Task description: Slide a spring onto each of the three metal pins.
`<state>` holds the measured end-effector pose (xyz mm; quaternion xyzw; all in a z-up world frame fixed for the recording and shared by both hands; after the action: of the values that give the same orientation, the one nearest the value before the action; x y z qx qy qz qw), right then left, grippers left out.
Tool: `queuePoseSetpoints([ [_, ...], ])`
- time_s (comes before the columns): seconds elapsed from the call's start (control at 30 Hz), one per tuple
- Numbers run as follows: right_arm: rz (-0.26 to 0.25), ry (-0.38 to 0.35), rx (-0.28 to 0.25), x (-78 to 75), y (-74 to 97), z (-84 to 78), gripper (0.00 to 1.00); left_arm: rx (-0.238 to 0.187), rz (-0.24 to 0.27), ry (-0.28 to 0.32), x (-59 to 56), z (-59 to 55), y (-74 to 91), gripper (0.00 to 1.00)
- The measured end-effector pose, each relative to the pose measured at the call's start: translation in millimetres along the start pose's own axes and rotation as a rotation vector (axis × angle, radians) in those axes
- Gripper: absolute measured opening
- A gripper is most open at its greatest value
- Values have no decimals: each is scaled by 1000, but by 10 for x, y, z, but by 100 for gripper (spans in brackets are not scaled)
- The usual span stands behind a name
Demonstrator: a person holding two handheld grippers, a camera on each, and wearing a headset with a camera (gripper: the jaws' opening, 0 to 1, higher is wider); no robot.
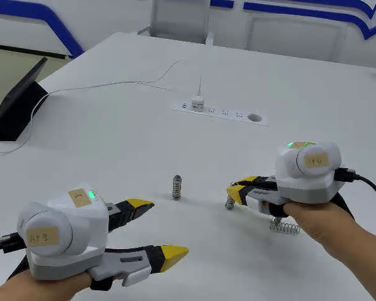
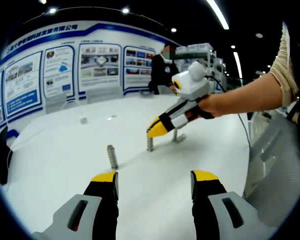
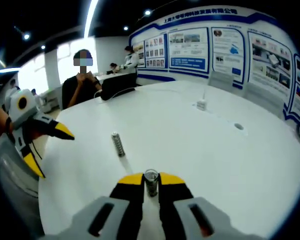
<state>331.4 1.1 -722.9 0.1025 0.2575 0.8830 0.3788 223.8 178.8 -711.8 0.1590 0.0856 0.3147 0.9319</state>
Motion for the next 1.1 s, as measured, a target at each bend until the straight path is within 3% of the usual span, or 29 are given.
queuePoseSetpoints([
  [0.63,0,5,13,0,-21,-61,14,2,0,0,-1,0,-6,59],
  [1.1,-13,21,-15,-30,165,-43,18,6,-5,-13,-15,10,-15,59],
])
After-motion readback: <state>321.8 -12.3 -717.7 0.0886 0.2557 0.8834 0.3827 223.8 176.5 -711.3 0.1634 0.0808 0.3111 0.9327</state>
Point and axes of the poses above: the centre of the closed fingertips' face, and the gripper's own axes: y roughly backward along the fingers, x roughly to its left, z roughly out of its top, the point moved 6 cm from there along y, roughly backward along the fingers, and after that the axes turned 4 degrees about -z, right-handed, at the moved point
